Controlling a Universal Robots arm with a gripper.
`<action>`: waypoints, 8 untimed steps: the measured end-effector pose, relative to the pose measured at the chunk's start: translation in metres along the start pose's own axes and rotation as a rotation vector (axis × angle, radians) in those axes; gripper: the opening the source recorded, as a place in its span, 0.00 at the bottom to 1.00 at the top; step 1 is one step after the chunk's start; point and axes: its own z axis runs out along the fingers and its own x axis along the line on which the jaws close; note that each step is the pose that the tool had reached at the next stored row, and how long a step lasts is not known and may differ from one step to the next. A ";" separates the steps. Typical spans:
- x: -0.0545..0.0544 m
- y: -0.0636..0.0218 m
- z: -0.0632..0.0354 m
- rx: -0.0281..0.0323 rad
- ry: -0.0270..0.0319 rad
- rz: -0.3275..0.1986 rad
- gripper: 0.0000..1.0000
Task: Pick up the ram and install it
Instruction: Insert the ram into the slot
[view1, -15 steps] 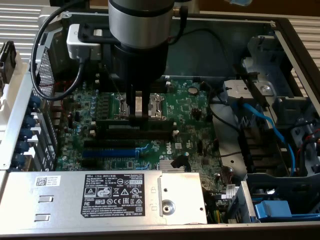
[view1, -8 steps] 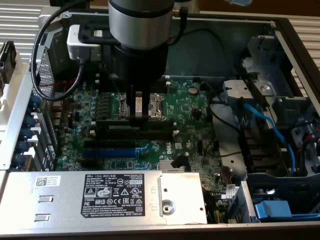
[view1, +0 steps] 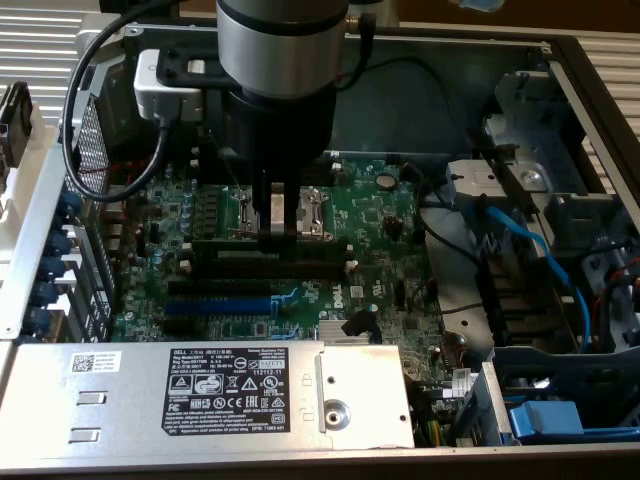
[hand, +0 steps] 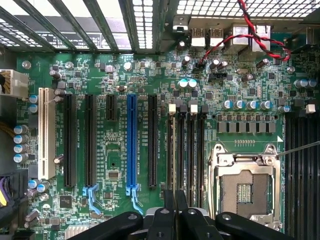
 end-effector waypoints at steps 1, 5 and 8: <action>0.000 0.0000 0.0001 0.0000 0.0002 -0.001 0.12; 0.000 0.0000 0.0001 -0.0001 0.0005 -0.003 0.12; 0.000 0.0000 0.0002 -0.0003 0.0013 -0.005 0.12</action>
